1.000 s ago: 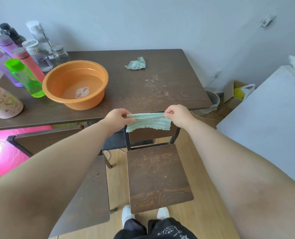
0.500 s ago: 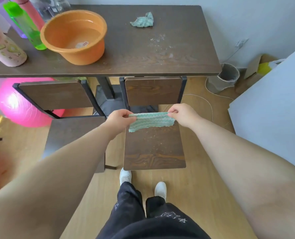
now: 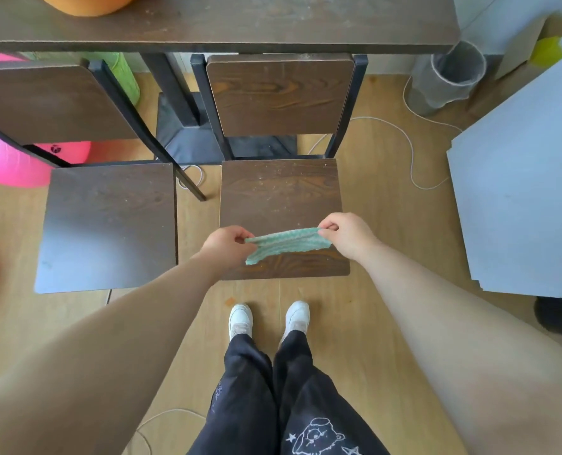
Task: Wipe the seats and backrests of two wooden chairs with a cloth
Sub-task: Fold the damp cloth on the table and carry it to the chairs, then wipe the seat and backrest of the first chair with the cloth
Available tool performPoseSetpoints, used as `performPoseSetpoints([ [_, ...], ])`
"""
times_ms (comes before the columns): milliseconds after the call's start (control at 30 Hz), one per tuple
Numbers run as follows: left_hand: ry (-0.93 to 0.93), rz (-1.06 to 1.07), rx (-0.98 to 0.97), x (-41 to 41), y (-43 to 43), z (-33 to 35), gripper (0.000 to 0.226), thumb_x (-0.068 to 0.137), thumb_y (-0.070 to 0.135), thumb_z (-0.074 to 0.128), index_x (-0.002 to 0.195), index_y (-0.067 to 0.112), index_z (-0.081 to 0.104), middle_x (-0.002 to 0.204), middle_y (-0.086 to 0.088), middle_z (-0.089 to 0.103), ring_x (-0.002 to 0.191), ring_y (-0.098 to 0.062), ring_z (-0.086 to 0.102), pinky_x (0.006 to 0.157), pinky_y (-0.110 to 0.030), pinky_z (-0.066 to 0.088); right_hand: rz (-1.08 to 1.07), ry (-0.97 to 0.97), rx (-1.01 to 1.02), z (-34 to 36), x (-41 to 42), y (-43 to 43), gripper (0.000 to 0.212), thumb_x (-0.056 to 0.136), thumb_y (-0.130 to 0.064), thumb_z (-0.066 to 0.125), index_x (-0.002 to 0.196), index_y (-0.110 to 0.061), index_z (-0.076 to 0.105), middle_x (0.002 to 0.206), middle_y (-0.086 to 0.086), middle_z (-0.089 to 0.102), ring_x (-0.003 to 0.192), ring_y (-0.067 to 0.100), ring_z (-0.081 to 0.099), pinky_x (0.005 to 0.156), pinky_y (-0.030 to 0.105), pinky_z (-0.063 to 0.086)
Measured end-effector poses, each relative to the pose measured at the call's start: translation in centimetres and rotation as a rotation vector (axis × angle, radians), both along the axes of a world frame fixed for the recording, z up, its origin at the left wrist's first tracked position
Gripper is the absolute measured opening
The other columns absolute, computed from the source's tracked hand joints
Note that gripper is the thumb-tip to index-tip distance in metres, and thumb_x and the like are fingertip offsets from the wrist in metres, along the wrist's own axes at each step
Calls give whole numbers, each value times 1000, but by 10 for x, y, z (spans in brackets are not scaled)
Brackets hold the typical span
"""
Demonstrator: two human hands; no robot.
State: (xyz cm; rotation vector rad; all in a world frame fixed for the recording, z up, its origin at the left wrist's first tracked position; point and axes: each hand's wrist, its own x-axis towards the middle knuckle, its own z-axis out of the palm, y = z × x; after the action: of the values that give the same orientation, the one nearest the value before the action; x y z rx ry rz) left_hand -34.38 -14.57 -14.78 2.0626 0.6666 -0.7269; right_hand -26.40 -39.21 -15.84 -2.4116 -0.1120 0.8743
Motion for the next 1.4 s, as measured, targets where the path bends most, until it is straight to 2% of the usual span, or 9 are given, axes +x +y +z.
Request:
performPoseSetpoints([
  [133, 40, -34, 18, -4, -1, -40, 9, 88, 25, 62, 95, 27, 67, 80, 6, 60, 65, -10, 50, 50, -22, 37, 1, 33, -25, -38, -4, -3, 11, 93, -23, 59, 97, -19, 69, 89, -6, 63, 84, 14, 57, 62, 23, 38],
  [367, 31, -22, 31, 20, 11, -116, 11, 87, 27, 68, 97, 23, 69, 81, 6, 63, 70, -10, 56, 54, -23, 39, -5, 63, -83, -109, 12, 6, 11, 93, -26, 60, 96, -22, 70, 84, -12, 62, 69, 0, 51, 55, 16, 31],
  [500, 8, -38, 96, 50, 19, -157, 10, 86, 27, 70, 95, 24, 69, 79, 9, 62, 66, -4, 54, 50, -19, 36, -2, 36, -97, -150, 34, 17, 13, 93, -25, 60, 99, -20, 70, 98, -3, 69, 84, 13, 58, 68, 23, 39],
  [633, -36, -45, 147, 86, 28, -194, 12, 87, 28, 70, 97, 22, 67, 82, 9, 60, 72, -9, 53, 54, -18, 37, -13, 0, -108, -184, 68, 30, 17, 95, -25, 59, 105, -17, 70, 107, 2, 68, 94, 18, 60, 76, 25, 43],
  [800, -67, -133, 216, 125, 35, -227, 19, 89, 29, 65, 106, 21, 66, 90, 5, 61, 75, -13, 54, 61, -25, 40, -37, -27, -102, -213, 106, 42, 17, 96, -24, 57, 107, -17, 69, 106, 0, 66, 91, 16, 59, 74, 27, 46],
  [1000, -87, -190, 306, 147, 37, -247, 16, 92, 29, 61, 105, 22, 64, 81, 4, 60, 67, -14, 57, 60, -29, 49, -71, -70, -129, -231, 128, 49, 11, 95, -25, 60, 100, -21, 68, 102, -1, 67, 90, 18, 61, 79, 33, 54],
  [1100, -102, -230, 346, 149, 40, -252, 19, 91, 31, 60, 108, 23, 64, 91, 0, 62, 77, -20, 59, 66, -33, 53, -110, -107, -133, -234, 133, 52, 13, 93, -27, 62, 102, -20, 68, 102, -1, 67, 89, 18, 61, 78, 37, 56],
  [1267, -139, -228, 366, 138, 43, -245, 30, 92, 33, 60, 121, 23, 59, 118, -2, 57, 107, -24, 52, 84, -39, 51, -180, -167, -142, -233, 128, 56, 24, 92, -31, 65, 113, -19, 66, 104, 0, 67, 94, 20, 60, 79, 38, 56],
  [1400, -166, -238, 411, 131, 48, -229, 33, 93, 33, 58, 125, 23, 57, 123, -2, 55, 113, -24, 48, 87, -43, 51, -204, -165, -176, -229, 119, 57, 27, 92, -31, 64, 116, -20, 63, 108, 3, 66, 97, 22, 59, 80, 37, 56],
])
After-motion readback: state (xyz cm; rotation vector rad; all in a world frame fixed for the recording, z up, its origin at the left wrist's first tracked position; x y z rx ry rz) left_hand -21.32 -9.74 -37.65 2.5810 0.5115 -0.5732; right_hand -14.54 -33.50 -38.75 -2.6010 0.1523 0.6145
